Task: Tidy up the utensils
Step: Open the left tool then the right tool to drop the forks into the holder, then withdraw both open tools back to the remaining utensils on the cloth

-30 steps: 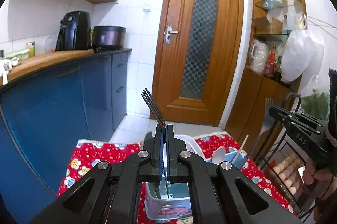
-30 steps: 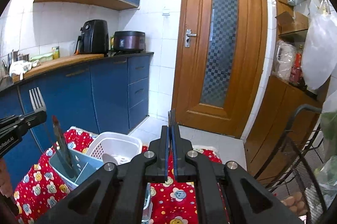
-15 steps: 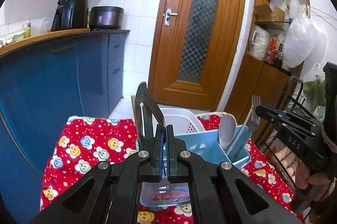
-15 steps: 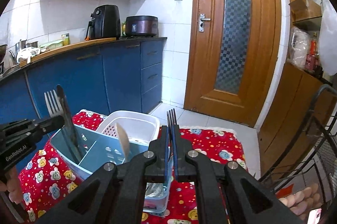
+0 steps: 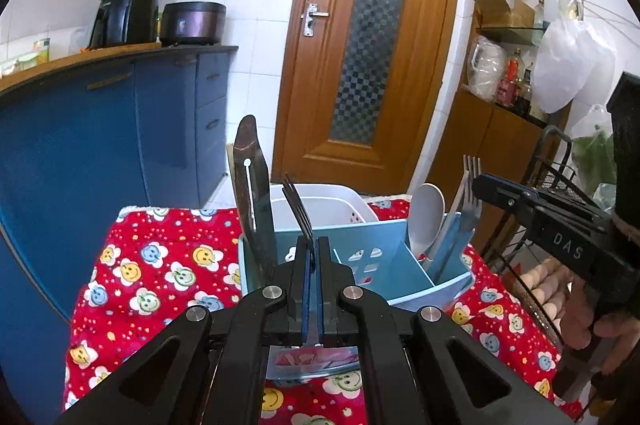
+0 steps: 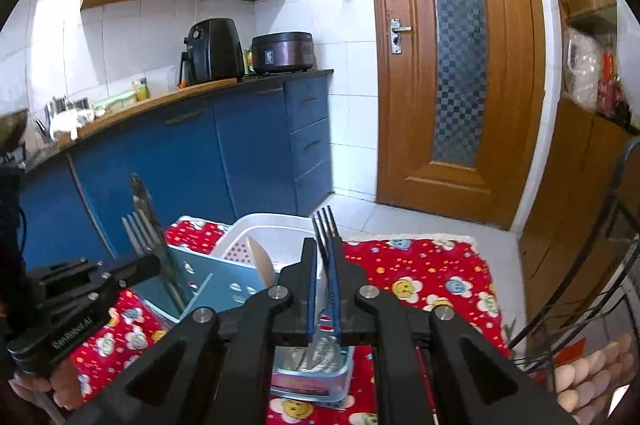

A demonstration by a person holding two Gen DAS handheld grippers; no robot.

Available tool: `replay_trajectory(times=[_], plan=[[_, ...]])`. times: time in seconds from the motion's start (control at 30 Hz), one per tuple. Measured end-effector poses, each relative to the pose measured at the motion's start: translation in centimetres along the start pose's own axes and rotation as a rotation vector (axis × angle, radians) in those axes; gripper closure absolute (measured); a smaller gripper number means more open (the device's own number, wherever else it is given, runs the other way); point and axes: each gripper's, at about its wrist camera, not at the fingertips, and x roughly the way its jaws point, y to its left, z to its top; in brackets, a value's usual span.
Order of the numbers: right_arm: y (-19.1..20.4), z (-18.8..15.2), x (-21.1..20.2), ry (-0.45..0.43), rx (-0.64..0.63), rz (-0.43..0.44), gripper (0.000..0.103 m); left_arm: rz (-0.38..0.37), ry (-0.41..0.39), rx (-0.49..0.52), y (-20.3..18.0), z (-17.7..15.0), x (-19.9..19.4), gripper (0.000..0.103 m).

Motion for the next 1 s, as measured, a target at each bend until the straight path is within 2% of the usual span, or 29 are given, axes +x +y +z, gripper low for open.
replay_trajectory(times=[0.07, 0.23, 0.5, 0.73, 1.0], plan=[[-0.2, 0.2, -0.3, -0.012, 0.013, 0.004, 0.082, 0.004, 0.005, 0.006, -0.1, 0.1, -0.3, 0.099], [-0.8, 0.6, -1.5, -0.038, 0.041, 0.016, 0.075, 0.005, 0.002, -0.002, 0.0, 0.5, -1.2, 0.092], [-1.0, 0.5, -4.0, -0.049, 0.078, 0.025, 0.074, -0.011, -0.003, -0.025, 0.6, 0.6, -3.1, 0.079], [-0.5, -0.9, -6.5, -0.007, 0.095, 0.027, 0.072, -0.008, 0.001, -0.011, 0.4, 0.0, -5.2, 0.077], [0.1, -4.0, -8.7, 0.046, 0.134, 0.033, 0.071, -0.014, 0.043, 0.003, 0.3, -2.1, -7.2, 0.076]])
